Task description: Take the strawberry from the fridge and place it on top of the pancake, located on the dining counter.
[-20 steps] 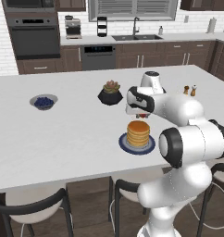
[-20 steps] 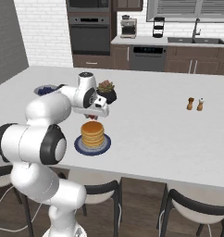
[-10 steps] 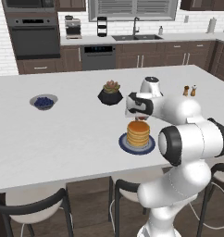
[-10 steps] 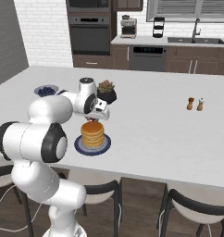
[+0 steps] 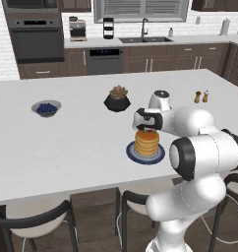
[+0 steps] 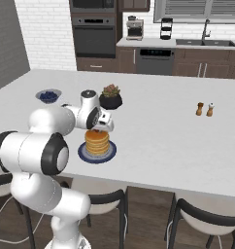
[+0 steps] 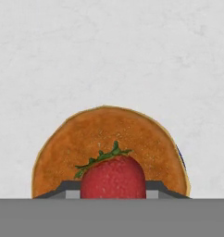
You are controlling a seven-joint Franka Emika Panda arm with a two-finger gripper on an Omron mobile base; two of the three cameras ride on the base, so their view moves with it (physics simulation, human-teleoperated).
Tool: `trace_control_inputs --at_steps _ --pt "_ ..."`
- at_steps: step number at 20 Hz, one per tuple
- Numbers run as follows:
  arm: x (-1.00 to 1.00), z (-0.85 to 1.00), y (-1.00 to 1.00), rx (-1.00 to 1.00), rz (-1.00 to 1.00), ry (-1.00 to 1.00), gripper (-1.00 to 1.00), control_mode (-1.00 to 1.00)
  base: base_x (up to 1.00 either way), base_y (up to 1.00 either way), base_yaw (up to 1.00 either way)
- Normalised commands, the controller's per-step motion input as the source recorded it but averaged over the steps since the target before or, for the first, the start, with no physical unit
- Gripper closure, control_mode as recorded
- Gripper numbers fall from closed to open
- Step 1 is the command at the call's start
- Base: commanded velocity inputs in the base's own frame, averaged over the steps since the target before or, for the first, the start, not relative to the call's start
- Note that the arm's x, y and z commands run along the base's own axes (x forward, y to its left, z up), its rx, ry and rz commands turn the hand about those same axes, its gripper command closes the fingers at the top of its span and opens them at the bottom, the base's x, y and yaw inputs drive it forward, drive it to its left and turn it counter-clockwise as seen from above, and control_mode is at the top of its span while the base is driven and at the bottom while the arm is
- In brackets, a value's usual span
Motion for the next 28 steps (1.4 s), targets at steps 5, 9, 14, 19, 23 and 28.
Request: trace_control_inputs --at_steps 5,9,14,19,23,28 --pt "-0.01 -0.05 0.01 0.00 0.00 0.01 1.00 -1.00 0.00 0.00 0.00" --pt "0.00 -0.20 0.00 0.00 0.00 0.07 1.00 -1.00 0.00 0.00 0.00" --pt "0.00 -0.13 0.01 0.00 -0.01 0.02 -1.00 -1.00 0.00 0.00 0.00" --pt "-0.01 -0.02 0.00 0.00 0.00 0.00 -1.00 -1.00 0.00 0.00 0.00" --pt "-0.10 0.00 0.00 -0.01 -0.03 0.00 -1.00 -1.00 0.00 0.00 0.00" --pt "-0.23 0.34 0.00 -0.04 -0.04 0.00 -1.00 -1.00 0.00 0.00 0.00"
